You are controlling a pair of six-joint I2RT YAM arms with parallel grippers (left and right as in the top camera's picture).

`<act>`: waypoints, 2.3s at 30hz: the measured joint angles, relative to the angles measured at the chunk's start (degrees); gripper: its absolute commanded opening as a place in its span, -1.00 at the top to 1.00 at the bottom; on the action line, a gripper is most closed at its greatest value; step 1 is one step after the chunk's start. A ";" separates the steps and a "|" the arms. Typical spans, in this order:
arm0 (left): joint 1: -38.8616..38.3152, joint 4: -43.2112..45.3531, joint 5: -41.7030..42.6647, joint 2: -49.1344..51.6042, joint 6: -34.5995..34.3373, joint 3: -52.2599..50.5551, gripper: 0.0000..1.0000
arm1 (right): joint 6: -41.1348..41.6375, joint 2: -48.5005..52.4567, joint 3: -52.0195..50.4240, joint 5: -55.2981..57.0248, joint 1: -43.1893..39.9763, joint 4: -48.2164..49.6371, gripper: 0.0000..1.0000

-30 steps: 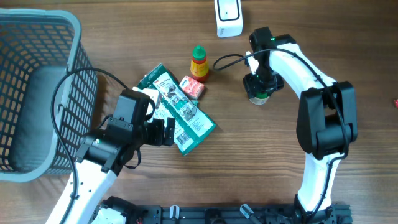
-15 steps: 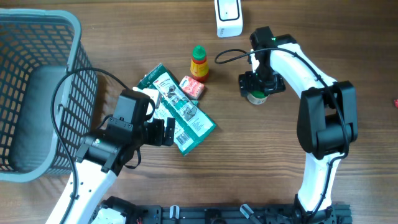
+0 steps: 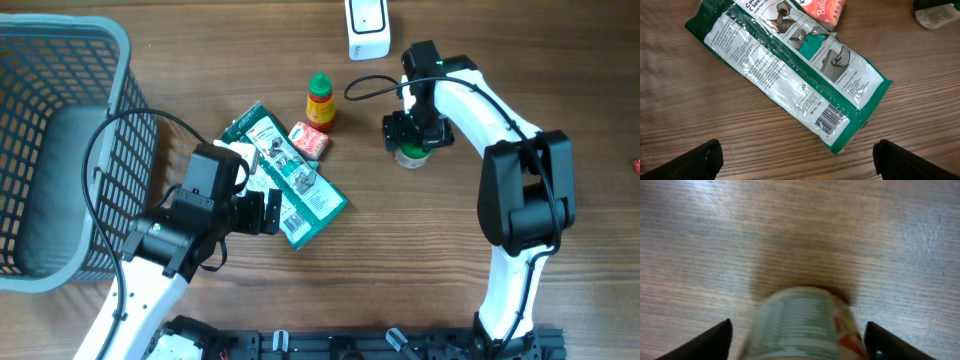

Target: Scan the item barcode

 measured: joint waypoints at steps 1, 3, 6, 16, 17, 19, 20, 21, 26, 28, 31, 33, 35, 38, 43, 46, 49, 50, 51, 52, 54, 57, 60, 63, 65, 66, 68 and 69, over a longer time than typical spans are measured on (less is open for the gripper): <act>0.00 0.00 0.00 0.00 0.00 0.00 -1.00 | 0.13 0.00 0.00 0.00 0.00 -0.68 -0.59; 0.00 0.00 0.00 0.00 0.00 0.00 -1.00 | 0.13 0.00 0.00 0.00 0.00 -1.86 -0.60; 0.00 0.00 0.02 0.00 0.00 0.00 -1.00 | 0.33 0.00 0.00 0.00 0.00 -2.84 -0.65; 0.00 0.00 0.02 0.00 0.00 0.00 -1.00 | 1.70 0.00 0.00 0.02 0.00 -2.95 -0.21; 0.00 0.00 0.00 0.00 0.00 0.00 -1.00 | 1.88 0.00 0.00 0.04 0.00 -2.95 -0.19; 0.00 0.00 0.00 0.00 0.00 0.00 -1.00 | 2.27 0.00 0.00 0.02 0.00 -2.93 -0.18; 0.00 0.02 0.00 0.00 0.00 0.00 -1.00 | 2.51 0.00 0.00 0.02 0.00 -2.93 -0.18; 0.00 -0.02 0.00 0.00 0.00 0.00 -1.00 | 2.97 0.00 0.00 0.02 0.00 -2.93 -0.18; 0.00 0.00 0.00 0.00 0.00 0.00 -1.00 | 8.63 0.00 0.00 -0.57 0.00 -3.13 -0.17; 0.00 0.00 0.02 0.00 0.00 0.00 -1.00 | 11.10 0.00 0.00 -2.47 -0.07 -3.65 -0.15; 0.00 0.00 0.02 0.00 0.00 0.00 -1.00 | 13.51 0.00 0.00 -5.86 -0.09 -3.93 -0.14; 0.00 0.00 0.00 0.00 0.00 0.00 -1.00 | 15.47 0.02 0.00 -9.51 -0.26 -4.83 -0.12; 0.00 0.00 0.00 0.00 0.00 0.00 -1.00 | 16.59 0.02 -0.02 -12.94 -0.74 -6.01 -0.08; 0.00 0.00 0.00 0.00 0.00 0.00 -1.00 | 17.46 0.02 -0.02 -18.01 -2.32 -7.80 -0.07; 0.00 0.00 0.02 0.00 0.00 0.00 -1.00 | 17.73 0.02 -0.02 -23.69 -6.99 -10.38 -0.08; 0.00 0.00 0.02 0.00 0.00 0.00 -1.00 | 17.86 0.02 -0.02 -25.35 -9.27 -13.20 -0.08; 0.00 0.00 0.02 0.00 0.00 0.00 -1.00 | 17.25 0.02 -0.11 -28.02 -11.04 -15.96 -0.08; 0.00 0.00 0.02 0.00 0.00 0.00 -1.00 | 16.92 0.02 -0.13 -28.98 -11.37 -16.76 -0.08; 0.00 0.00 0.00 0.00 0.00 0.00 -1.00 | 16.37 0.02 -0.15 -30.36 -11.74 -17.79 -0.08; 0.00 0.00 0.00 0.00 0.00 0.00 -1.00 | 15.85 0.02 -0.17 -31.56 -12.04 -18.91 -0.08; 0.00 0.00 0.00 0.00 0.00 0.00 -1.00 | 15.19 0.02 -0.22 -32.98 -12.33 -20.87 -0.08; 0.00 0.00 0.00 0.00 0.00 0.00 -1.00 | 14.05 0.02 -0.24 -34.56 -12.39 -24.55 -0.08; 0.00 0.00 0.00 0.00 0.00 0.00 -1.00 | 12.96 0.02 -0.24 -36.65 -12.39 -27.74 -0.07; 0.00 0.00 0.02 0.00 0.00 0.00 -1.00 | 12.24 0.02 -0.26 -39.80 -12.39 -29.27 -0.05; 0.00 0.00 0.00 0.00 0.00 0.00 -1.00 | 12.20 0.02 -0.26 -42.53 -12.39 -29.59 -0.04; 0.00 0.00 0.00 0.00 0.00 0.00 -1.00 | 12.22 0.02 -0.26 -43.45 -12.37 -29.59 -0.04; 0.00 0.00 0.02 0.00 0.00 0.00 -1.00 | 12.20 0.02 -0.26 -45.46 -12.22 -29.59 -0.03; 0.00 0.00 0.02 0.00 0.00 0.00 -1.00 | 12.20 0.02 -0.26 -46.16 -12.07 -29.59 -0.01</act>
